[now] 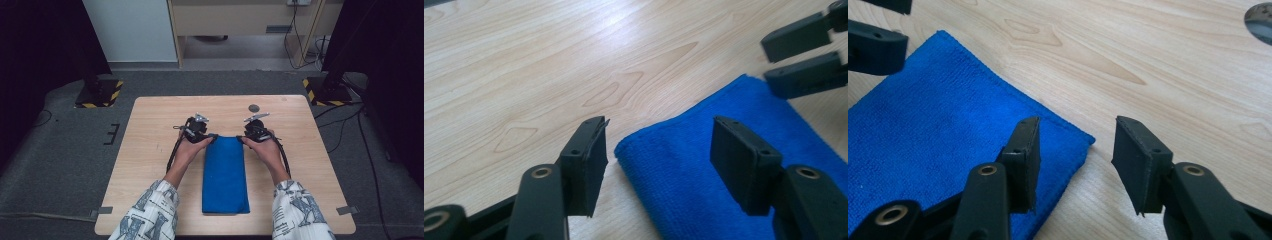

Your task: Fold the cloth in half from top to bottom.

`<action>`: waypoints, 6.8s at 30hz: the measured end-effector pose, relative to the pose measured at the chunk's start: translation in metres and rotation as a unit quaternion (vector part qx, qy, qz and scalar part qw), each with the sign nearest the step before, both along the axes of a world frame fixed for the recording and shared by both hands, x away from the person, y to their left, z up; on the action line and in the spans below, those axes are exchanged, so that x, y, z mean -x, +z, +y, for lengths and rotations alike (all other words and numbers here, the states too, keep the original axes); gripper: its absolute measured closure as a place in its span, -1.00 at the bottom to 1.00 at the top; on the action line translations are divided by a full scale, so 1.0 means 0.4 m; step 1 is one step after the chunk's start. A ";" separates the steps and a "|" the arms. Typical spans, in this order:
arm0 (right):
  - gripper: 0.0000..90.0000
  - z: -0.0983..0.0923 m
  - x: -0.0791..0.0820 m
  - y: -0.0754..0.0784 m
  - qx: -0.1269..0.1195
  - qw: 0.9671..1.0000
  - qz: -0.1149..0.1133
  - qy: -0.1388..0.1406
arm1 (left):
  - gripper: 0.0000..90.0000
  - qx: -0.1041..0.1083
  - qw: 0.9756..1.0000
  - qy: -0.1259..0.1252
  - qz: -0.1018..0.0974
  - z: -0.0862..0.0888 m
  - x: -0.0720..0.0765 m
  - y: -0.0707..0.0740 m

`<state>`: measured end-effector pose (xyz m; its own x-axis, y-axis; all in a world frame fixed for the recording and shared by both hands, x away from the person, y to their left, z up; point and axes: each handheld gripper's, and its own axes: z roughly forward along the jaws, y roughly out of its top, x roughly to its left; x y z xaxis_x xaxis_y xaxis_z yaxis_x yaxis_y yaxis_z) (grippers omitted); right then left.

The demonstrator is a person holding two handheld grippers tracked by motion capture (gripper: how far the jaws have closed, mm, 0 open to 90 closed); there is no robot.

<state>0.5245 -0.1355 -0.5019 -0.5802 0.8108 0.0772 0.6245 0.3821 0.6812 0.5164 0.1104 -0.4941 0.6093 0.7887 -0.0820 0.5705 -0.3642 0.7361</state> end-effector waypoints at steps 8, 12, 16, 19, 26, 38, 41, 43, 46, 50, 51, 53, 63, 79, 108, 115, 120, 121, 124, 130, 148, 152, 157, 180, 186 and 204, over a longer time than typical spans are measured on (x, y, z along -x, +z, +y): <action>0.20 -0.014 -0.012 -0.016 -0.018 1.000 0.010 -0.016 | -0.08 -0.016 1.000 0.010 0.017 0.005 -0.023 -0.043; 0.17 -0.004 -0.013 -0.032 -0.015 1.000 0.017 -0.015 | -0.01 -0.022 0.999 0.014 0.026 0.011 -0.031 -0.061; 0.10 0.008 -0.016 -0.046 -0.015 0.999 0.024 -0.016 | 0.02 -0.037 0.999 0.011 0.032 0.010 -0.032 -0.073; 0.08 0.017 -0.021 -0.057 -0.019 0.999 0.023 -0.021 | 0.05 -0.038 0.999 0.009 0.028 0.010 -0.030 -0.075; 0.43 0.034 -0.019 -0.057 -0.012 0.999 0.017 -0.025 | 0.35 -0.031 0.999 -0.004 0.019 0.008 -0.017 -0.080; 0.90 0.043 -0.003 -0.053 -0.021 1.000 0.013 0.001 | 0.87 -0.021 1.000 -0.013 0.017 0.002 -0.001 -0.079; 0.90 0.037 0.003 -0.037 -0.037 0.999 0.008 -0.001 | 0.88 -0.018 1.000 -0.010 0.015 0.003 0.002 -0.069; 0.90 0.035 0.009 -0.024 -0.039 0.999 0.000 0.001 | 0.89 -0.011 1.000 -0.007 0.009 0.002 0.006 -0.059; 0.90 0.032 0.018 -0.002 -0.047 0.999 -0.006 0.002 | 0.90 -0.007 1.000 -0.007 -0.003 0.002 0.014 -0.038; 0.91 0.026 0.032 0.018 -0.055 0.998 -0.024 0.001 | 0.90 0.003 1.000 -0.001 -0.014 0.009 0.023 -0.011; 0.91 0.025 0.035 0.024 -0.059 0.998 -0.027 -0.001 | 0.90 0.004 1.000 -0.001 -0.018 0.011 0.025 -0.004; 0.91 0.025 0.038 0.031 -0.062 0.998 -0.033 0.001 | 0.90 0.004 1.000 -0.002 -0.023 0.011 0.025 0.008; 0.91 0.011 0.029 0.067 -0.080 0.996 -0.047 -0.007 | 0.90 0.006 0.999 0.001 -0.046 0.002 0.011 0.058; 0.91 0.033 -0.004 0.107 -0.086 0.994 -0.070 -0.003 | 0.90 0.014 0.998 0.005 -0.064 0.034 -0.014 0.103; 0.91 0.049 -0.017 0.174 -0.099 0.990 -0.101 -0.006 | 0.91 0.027 0.995 0.009 -0.090 0.056 -0.025 0.172; 0.91 0.060 -0.006 0.168 -0.096 0.990 -0.103 0.002 | 0.91 0.020 0.996 0.006 -0.092 0.065 -0.009 0.178; 0.91 0.058 0.015 0.164 -0.094 0.990 -0.105 0.011 | 0.91 0.012 0.996 0.001 -0.093 0.064 0.014 0.177; 0.91 0.057 0.019 0.163 -0.091 0.990 -0.107 0.012 | 0.91 0.010 0.995 0.000 -0.095 0.063 0.019 0.176; 0.91 0.055 0.030 0.159 -0.090 0.990 -0.107 0.016 | 0.91 0.013 0.996 -0.001 -0.092 0.063 0.036 0.173; 0.91 0.051 0.056 0.158 -0.095 0.989 -0.110 0.025 | 0.91 0.017 0.996 -0.002 -0.091 0.070 0.064 0.170; 0.91 0.037 0.144 0.142 -0.090 0.988 -0.109 0.057 | 0.91 0.017 0.996 -0.021 -0.087 0.072 0.150 0.152; 0.91 0.033 0.157 0.130 -0.086 0.989 -0.105 0.063 | 0.91 0.015 0.996 -0.027 -0.084 0.072 0.169 0.141; 0.91 0.034 0.173 0.122 -0.087 0.989 -0.100 0.068 | 0.91 0.017 0.996 -0.028 -0.081 0.077 0.188 0.130; 0.92 0.028 0.217 0.091 -0.103 0.988 -0.081 0.084 | 0.83 0.044 0.997 -0.037 -0.055 0.104 0.245 0.072; 0.92 0.030 0.229 0.084 -0.107 0.987 -0.078 0.089 | 0.80 0.061 0.996 -0.038 -0.045 0.117 0.260 0.051; 0.92 0.038 0.240 0.072 -0.108 0.987 -0.072 0.100 | -0.28 0.125 0.991 -0.008 -0.041 0.143 0.257 0.060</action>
<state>0.4286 -0.1204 -0.4730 -0.7442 0.6529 0.1410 0.4426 0.3239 0.8362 0.4137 0.1675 -0.4700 0.6336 0.7405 -0.2241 0.5012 -0.1722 0.8480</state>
